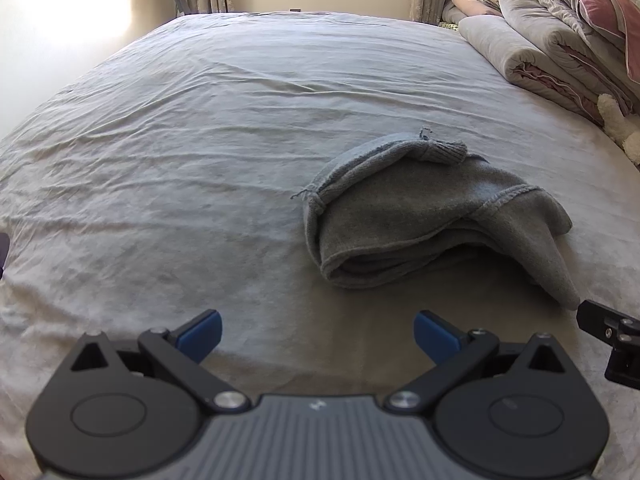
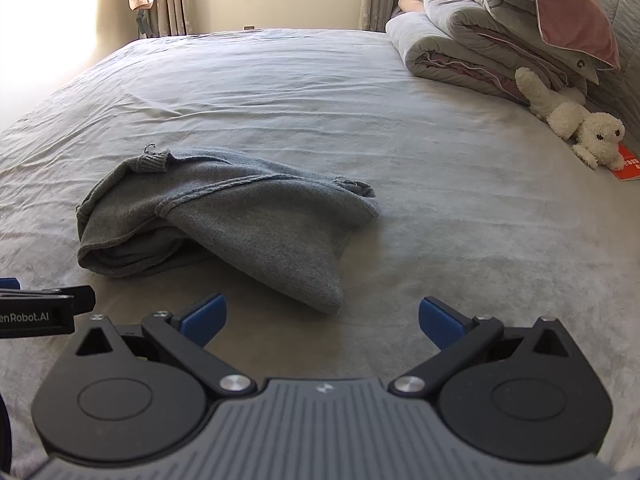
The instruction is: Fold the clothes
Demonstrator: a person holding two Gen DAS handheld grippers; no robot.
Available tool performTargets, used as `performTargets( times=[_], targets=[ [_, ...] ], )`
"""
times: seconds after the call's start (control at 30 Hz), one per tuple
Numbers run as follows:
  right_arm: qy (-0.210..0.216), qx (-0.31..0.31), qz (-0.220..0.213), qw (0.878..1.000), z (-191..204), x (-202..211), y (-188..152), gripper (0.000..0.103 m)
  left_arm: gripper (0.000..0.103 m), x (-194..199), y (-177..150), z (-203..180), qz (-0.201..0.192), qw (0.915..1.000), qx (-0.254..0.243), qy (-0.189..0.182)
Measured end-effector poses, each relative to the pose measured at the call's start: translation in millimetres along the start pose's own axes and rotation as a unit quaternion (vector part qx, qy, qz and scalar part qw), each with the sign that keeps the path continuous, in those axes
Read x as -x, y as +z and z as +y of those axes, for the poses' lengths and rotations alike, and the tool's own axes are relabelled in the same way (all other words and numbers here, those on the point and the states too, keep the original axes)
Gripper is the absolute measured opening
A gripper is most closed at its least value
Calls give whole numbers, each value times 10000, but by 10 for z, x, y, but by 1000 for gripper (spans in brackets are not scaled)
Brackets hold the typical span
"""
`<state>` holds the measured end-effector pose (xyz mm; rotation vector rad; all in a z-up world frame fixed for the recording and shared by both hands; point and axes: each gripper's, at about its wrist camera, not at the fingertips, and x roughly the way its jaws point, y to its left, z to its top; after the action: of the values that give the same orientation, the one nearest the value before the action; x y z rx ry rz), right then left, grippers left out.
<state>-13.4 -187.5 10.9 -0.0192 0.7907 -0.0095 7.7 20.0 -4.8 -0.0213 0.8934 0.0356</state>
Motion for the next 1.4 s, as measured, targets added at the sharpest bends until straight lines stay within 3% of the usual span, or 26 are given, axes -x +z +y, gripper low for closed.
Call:
performTargets(
  times=[1.4],
  targets=[
    [5, 5, 70, 10000, -11, -43, 9, 103, 102, -66, 12, 53, 120, 9998, 23, 124]
  ],
)
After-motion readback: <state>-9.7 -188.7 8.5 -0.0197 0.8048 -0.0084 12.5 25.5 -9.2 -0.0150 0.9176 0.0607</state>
